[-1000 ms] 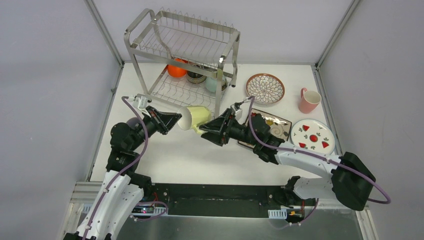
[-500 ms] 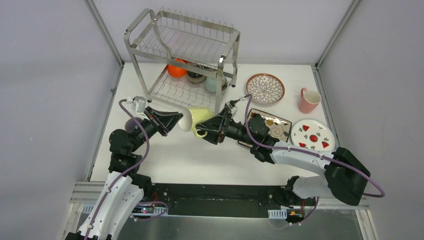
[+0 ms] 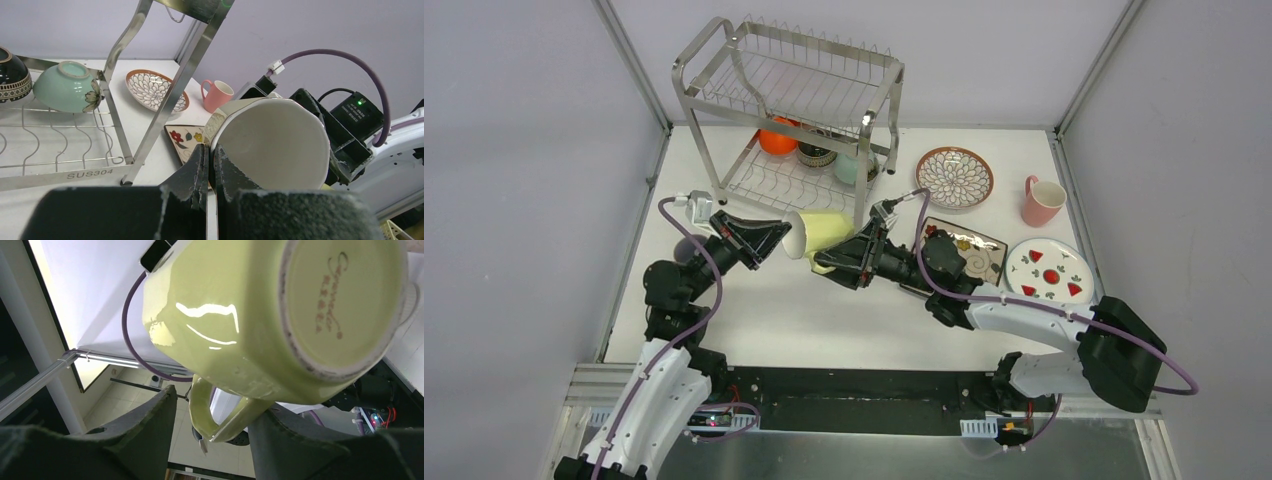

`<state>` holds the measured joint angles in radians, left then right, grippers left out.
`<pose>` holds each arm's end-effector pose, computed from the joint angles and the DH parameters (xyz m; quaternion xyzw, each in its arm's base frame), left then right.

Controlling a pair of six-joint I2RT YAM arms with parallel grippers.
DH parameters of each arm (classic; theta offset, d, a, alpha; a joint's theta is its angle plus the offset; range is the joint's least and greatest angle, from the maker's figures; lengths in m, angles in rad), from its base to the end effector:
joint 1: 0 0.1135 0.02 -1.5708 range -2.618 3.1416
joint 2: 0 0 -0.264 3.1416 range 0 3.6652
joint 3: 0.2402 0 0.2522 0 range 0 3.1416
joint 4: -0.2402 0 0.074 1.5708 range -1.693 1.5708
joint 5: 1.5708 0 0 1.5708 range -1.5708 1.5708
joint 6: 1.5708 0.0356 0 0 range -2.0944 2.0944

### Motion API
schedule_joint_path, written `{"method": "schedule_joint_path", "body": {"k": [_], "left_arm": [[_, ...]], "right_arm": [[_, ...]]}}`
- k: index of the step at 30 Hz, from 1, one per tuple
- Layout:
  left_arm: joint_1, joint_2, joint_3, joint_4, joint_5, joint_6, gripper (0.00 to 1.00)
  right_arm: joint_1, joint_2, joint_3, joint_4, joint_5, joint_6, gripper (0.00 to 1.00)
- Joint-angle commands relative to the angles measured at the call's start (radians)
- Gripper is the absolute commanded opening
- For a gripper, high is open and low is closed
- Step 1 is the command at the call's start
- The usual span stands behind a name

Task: Load the mixed dishes into the dish rack
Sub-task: Turn the cup upside down in the dish rack.

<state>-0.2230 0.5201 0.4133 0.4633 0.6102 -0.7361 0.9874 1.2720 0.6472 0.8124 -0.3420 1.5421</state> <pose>0.1296 -0.0503 0.3143 0.1006 0.5890 -0.5135 0.6159 0.1452 0.2417 0.2912 0.0460 0.6403 0.7564 0.1252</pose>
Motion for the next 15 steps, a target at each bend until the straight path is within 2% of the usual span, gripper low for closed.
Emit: {"method": "schedule_joint_path", "body": {"k": [1, 6, 15], "left_arm": [[-0.007, 0.009, 0.014, 0.167, -0.001, -0.051, 0.0], [-0.007, -0.001, 0.003, 0.167, 0.005, -0.052, 0.0], [-0.007, 0.002, -0.019, 0.221, 0.032, -0.057, 0.0]], "right_arm": [[0.008, -0.008, 0.072, 0.142, -0.005, -0.036, 0.52], [0.011, 0.016, 0.071, 0.21, 0.006, -0.036, 0.44], [0.012, 0.067, 0.096, 0.243, 0.003, -0.001, 0.46]]}}
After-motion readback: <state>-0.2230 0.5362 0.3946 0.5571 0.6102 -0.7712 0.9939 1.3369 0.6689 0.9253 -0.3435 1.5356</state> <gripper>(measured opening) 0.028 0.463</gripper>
